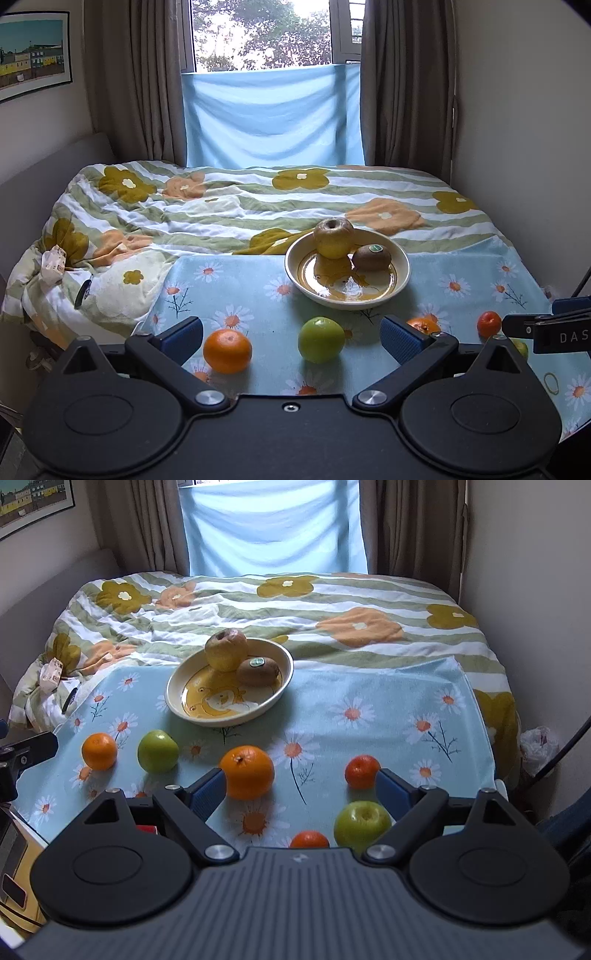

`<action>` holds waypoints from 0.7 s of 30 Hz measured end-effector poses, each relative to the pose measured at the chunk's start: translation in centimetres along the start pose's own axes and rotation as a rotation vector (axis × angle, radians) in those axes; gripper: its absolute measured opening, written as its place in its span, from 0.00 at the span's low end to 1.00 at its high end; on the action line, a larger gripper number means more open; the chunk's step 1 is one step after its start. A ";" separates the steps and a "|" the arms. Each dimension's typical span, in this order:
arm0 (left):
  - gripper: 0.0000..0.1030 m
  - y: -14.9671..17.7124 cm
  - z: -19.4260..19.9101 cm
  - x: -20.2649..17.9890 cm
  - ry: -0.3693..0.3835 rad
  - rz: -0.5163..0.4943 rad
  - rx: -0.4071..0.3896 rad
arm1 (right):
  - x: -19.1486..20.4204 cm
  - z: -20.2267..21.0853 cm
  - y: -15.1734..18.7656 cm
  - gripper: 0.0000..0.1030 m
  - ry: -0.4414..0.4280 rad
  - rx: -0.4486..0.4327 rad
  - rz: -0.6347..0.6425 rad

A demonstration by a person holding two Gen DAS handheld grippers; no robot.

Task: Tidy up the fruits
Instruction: 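Withdraw both tools from the bowl toward the remaining fruits, then grasp the red cherry tomato with the left tool while the right tool grasps a tangerine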

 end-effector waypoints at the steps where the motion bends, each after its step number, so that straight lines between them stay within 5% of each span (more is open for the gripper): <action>1: 1.00 0.3 -0.1 -0.2 0.004 -0.004 0.002 | -0.1 -0.1 0.5 0.97 0.000 0.001 -0.008; 11: 0.98 4.7 -3.7 -2.2 0.058 -0.082 0.056 | 0.0 -3.4 4.3 0.95 0.007 0.043 -0.104; 21: 0.78 7.4 -8.1 -3.1 0.093 -0.117 0.134 | -0.4 -6.4 6.1 0.84 0.021 0.087 -0.175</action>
Point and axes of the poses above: each gripper's, at about its wrist camera, not at the fingertips, and z roughly against the way its jaws point, x to its left, y to its underside, the point moved 6 cm from there along -z, roughly the way its jaws point, and after that the axes turned 14 degrees about x, right-handed, at the moved point
